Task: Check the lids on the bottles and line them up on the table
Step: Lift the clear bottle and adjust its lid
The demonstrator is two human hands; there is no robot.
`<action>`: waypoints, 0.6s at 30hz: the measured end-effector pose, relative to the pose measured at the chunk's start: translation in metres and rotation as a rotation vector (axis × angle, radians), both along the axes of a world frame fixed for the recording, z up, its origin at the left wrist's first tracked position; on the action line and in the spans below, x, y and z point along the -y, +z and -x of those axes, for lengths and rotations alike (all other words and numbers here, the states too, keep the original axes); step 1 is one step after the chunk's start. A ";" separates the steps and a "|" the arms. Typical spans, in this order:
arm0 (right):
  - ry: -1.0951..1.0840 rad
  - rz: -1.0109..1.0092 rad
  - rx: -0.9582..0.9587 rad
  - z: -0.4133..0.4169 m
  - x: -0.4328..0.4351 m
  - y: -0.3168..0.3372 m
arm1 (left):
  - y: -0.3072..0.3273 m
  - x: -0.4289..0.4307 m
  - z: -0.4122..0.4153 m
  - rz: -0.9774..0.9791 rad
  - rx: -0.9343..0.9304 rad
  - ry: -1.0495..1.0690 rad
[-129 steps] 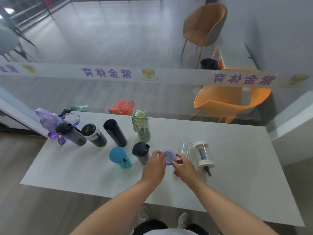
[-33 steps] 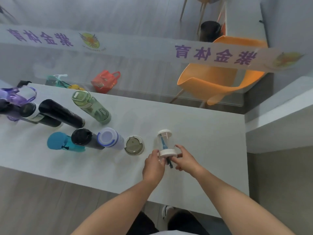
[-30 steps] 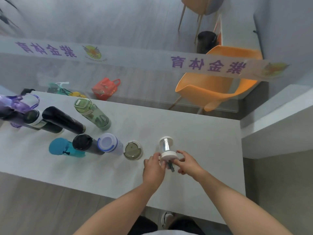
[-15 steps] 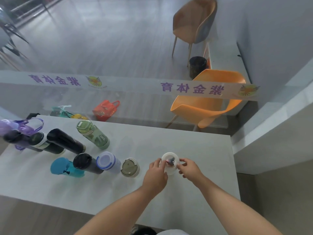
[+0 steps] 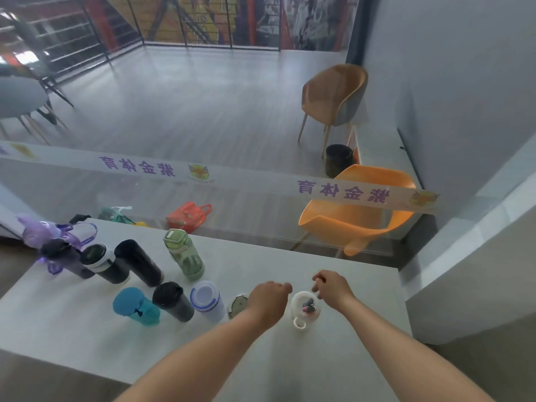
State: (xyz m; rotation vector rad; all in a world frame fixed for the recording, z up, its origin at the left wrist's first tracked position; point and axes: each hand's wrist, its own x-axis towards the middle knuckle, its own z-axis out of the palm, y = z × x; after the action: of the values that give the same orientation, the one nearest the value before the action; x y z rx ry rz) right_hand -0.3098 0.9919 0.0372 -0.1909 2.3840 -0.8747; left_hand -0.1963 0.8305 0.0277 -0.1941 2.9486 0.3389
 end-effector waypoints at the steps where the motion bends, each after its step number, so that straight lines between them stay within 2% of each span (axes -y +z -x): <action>1: 0.000 -0.003 -0.001 -0.005 0.011 0.006 | 0.005 0.012 -0.005 0.004 -0.013 -0.003; 6: 0.042 0.017 -0.050 -0.051 0.095 0.026 | 0.027 0.088 -0.053 -0.001 -0.084 -0.004; 13: 0.225 0.001 -0.213 -0.146 0.270 0.052 | 0.048 0.247 -0.163 0.112 -0.161 0.019; 18: 0.366 -0.003 -0.291 -0.212 0.383 0.066 | 0.052 0.363 -0.243 0.078 -0.207 0.184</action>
State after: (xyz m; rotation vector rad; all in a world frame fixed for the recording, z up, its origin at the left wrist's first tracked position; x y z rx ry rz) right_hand -0.0974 0.6090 0.1032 -0.7735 2.4958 -0.7061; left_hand 0.0466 0.4675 0.0798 -0.4705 3.1588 0.2828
